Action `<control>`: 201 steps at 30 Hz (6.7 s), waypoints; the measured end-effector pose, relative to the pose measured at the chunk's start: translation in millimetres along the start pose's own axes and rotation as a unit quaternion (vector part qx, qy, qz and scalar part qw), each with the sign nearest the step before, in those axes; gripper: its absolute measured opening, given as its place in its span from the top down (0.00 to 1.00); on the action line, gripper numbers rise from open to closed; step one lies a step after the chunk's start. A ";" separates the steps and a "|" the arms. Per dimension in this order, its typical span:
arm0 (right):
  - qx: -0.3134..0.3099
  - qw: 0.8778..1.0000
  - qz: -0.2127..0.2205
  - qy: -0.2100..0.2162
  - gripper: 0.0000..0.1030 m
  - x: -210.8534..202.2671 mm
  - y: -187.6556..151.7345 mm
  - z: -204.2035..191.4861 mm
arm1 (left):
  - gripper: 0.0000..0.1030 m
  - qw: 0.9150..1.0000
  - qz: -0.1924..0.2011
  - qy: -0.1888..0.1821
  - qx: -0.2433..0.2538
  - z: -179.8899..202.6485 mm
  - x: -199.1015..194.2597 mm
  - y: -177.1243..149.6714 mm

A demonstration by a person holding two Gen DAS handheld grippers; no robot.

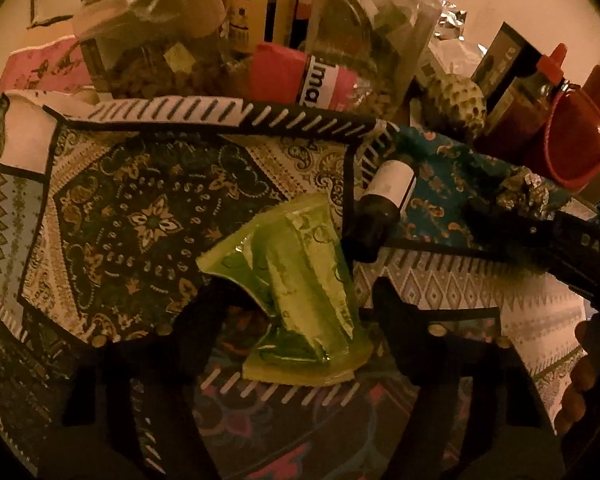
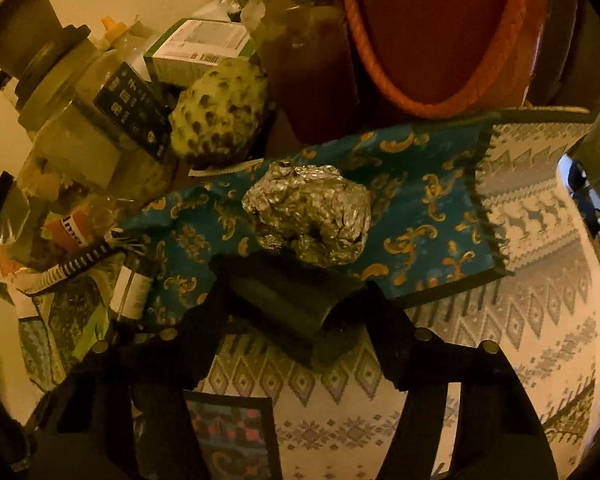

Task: Collect trash
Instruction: 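Grasp the green plastic wrapper with the left tool while the right tool grasps the dark cylindrical bottle, then carry the green wrapper and dark bottle down toward the bin, then open the right tool to drop the bottle while the left tool drops the wrapper, then raise both empty tools back up toward the table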

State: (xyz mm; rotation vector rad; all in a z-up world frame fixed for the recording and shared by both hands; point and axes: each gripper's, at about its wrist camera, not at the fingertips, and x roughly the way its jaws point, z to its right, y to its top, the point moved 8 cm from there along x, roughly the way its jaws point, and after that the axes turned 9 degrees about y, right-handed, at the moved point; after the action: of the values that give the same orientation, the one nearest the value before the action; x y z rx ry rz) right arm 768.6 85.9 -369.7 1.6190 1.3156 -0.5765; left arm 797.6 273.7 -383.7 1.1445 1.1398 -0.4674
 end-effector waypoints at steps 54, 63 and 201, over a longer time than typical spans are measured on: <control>-0.110 0.983 0.092 0.111 0.40 -270.2 -137.8 -3.5 | 0.86 0.976 0.215 -0.031 -0.011 26.9 -375.5 -135.8; -0.079 0.992 0.057 0.080 0.40 -262.0 -220.9 -9.0 | 0.86 0.981 0.178 -0.069 0.019 -14.7 -365.5 -195.0; -0.225 0.931 0.288 0.018 0.07 -450.5 -209.3 -77.3 | 0.12 0.945 0.313 -0.078 0.056 -3.7 -489.4 -168.7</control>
State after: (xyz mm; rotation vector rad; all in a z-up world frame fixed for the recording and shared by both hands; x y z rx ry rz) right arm 417.9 -70.1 -45.0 1.5199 0.8447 0.1113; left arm 465.1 94.0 -29.9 1.4634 0.5667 -0.1200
